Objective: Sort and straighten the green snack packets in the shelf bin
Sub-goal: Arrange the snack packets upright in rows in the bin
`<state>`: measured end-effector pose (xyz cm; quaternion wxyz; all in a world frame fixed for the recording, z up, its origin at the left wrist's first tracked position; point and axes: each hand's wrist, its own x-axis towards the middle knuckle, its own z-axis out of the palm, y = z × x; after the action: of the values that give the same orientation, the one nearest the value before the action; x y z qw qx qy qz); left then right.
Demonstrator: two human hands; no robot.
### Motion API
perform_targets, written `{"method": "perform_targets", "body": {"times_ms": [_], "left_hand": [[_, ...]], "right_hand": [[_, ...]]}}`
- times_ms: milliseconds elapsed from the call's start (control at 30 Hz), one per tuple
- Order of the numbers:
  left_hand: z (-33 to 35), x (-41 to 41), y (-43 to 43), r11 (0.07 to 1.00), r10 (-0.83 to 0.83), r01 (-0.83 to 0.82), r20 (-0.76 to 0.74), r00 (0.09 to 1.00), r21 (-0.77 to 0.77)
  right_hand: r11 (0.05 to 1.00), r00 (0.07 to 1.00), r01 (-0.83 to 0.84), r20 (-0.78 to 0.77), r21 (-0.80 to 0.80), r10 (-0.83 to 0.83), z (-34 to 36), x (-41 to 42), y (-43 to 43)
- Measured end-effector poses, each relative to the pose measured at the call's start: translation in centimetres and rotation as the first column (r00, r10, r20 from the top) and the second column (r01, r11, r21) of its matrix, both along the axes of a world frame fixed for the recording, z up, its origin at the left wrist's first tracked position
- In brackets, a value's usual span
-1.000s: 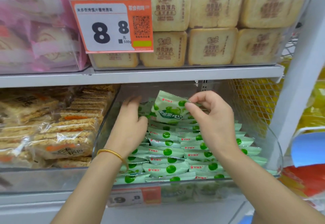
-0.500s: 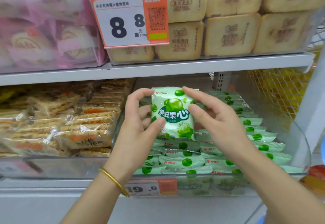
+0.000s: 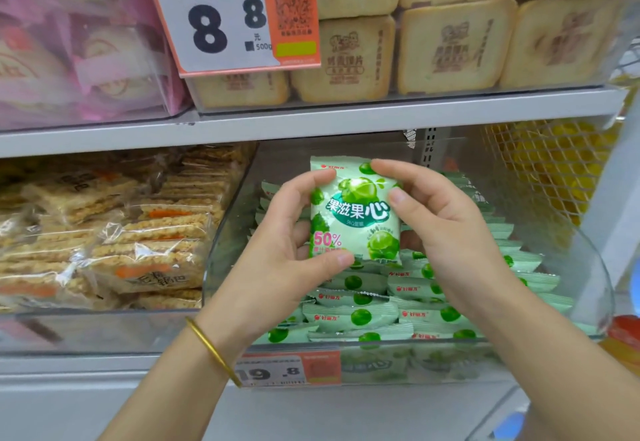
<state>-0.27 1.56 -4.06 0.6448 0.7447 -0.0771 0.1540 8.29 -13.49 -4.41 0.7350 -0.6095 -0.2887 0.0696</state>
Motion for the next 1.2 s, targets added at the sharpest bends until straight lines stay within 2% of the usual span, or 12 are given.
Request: {"method": "perform_targets", "body": {"times_ms": [433, 1033, 1133, 1200], "left_hand": [[-0.25, 0.10, -0.07, 0.999, -0.008, 0.008, -0.003, 1.000, 0.034], [-0.39, -0.02, -0.01, 0.984, 0.066, -0.066, 0.006, 0.998, 0.165], [-0.58, 0.04, 0.10, 0.959, 0.154, -0.159, 0.039, 0.987, 0.234], [-0.63, -0.02, 0.12, 0.889, 0.282, -0.305, 0.116, 0.952, 0.341]], "right_hand": [[1.000, 1.000, 0.007, -0.004, -0.023, -0.007, 0.13, -0.13, -0.32], [1.000, 1.000, 0.000, 0.006, -0.020, 0.000, 0.05, -0.23, 0.04], [1.000, 1.000, 0.010, 0.020, -0.003, -0.010, 0.18, -0.23, -0.01], [1.000, 0.999, 0.023, 0.033, 0.002, -0.023, 0.32, -0.24, -0.08]]}}
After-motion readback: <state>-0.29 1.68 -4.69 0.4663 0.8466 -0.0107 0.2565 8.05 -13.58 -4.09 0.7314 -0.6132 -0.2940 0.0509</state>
